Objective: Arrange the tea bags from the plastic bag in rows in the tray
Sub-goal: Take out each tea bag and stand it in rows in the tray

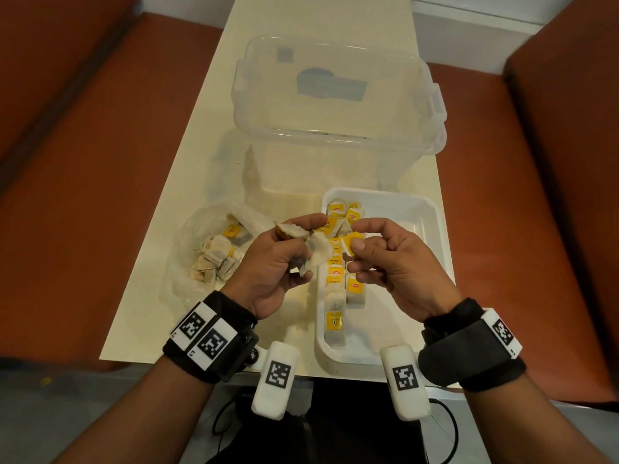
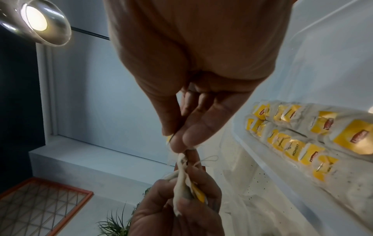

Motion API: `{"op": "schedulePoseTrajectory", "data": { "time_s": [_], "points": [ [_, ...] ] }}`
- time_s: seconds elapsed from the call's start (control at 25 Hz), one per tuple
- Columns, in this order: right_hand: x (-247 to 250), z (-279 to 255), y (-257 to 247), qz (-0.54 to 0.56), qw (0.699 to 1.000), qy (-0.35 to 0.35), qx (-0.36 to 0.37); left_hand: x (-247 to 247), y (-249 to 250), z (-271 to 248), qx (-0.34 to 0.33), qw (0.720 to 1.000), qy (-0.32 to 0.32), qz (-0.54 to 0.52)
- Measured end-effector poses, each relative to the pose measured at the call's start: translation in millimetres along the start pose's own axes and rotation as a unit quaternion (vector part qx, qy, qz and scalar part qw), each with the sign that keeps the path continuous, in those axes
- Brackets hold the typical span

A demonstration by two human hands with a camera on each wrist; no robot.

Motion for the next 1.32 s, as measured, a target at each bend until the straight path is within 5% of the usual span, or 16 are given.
{"op": "schedulePoseTrajectory", "data": {
  "time_s": [0.36, 0.68, 0.92, 1.32],
  "points": [
    [-5, -10, 4, -0.041, 0.999, -0.032, -0.014, -3, 0, -1, 0.014, 0.993, -0.001, -0.115],
    [-6, -8, -3, 0.194, 0.977, -0.069, -0.053, -7, -2, 3, 0.045, 0.990, 0.028, -0.135],
    [-7, -9, -2, 0.075, 0.995, -0.036, -0.049, -14, -6, 2, 0.029, 0.997, 0.031, -0.071],
    [-12, -9, 5, 0.044, 0.996, 0.020, -0.078, -14, -1, 3, -0.075, 0.994, 0.071, -0.035]
  ]
}}
Point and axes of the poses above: each hand's wrist, its own z-axis towards the middle knuckle, its own x-axis out of the back of the hand, y = z × x, the point moved 3 cm from there along z, towards the middle knuckle, and after that the axes turned 3 degrees about -x, right-handed, at the moved point
